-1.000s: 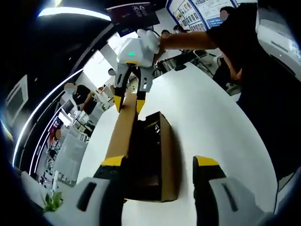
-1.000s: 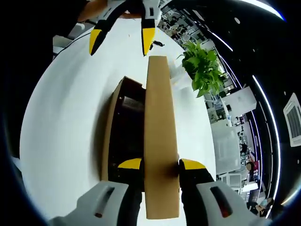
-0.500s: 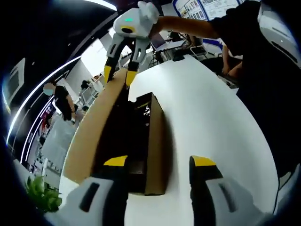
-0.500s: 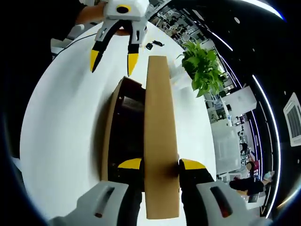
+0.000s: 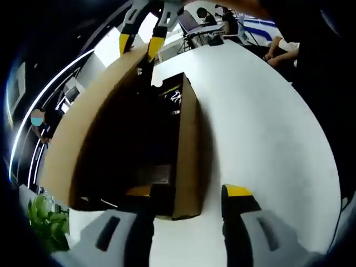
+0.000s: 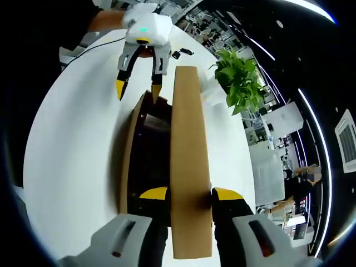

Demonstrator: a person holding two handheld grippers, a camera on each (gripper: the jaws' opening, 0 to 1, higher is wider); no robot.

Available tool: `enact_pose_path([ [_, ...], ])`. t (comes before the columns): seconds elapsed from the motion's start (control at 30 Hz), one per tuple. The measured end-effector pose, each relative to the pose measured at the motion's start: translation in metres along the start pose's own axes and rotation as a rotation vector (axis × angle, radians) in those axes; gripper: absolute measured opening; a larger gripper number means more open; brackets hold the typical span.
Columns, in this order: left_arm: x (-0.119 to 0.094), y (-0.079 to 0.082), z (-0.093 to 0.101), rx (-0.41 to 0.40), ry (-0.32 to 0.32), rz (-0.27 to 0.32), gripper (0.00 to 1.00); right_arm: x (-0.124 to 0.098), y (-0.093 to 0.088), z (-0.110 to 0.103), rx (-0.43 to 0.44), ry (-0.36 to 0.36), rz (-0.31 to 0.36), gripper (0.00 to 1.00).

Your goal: Operate the shoe box by opening the lid, removing the specified soft item, and placing it in the target area until the item is outside and the box remains undamaged.

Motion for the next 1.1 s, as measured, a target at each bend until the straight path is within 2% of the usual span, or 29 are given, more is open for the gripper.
enact_pose_path([
  [0.3,0.008,-0.012,-0.007,-0.029,0.010,-0.047,0.40,0.000,0.000,0.001,0.001,-0.002,0.003,0.29],
  [0.37,0.008,-0.011,-0.009,-0.029,0.020,-0.043,0.36,0.000,0.000,0.000,0.001,-0.002,0.003,0.29],
  [0.7,0.009,-0.009,-0.013,-0.064,0.019,-0.038,0.27,-0.001,0.000,-0.001,-0.001,-0.004,0.001,0.29],
  [1.1,0.013,-0.008,-0.013,-0.047,0.011,-0.057,0.14,-0.001,0.000,-0.002,-0.005,-0.006,0.000,0.29],
])
Point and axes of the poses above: the point that each gripper's makers call its tool centre point, and the gripper's own axes: x roughly forward along the fingers, z roughly to its right, y roughly out of its top, the point moved 3 cm from there along -x, roughly backward along the fingers, and after that the axes turned 12 degrees about -x, right-handed, at the moved point
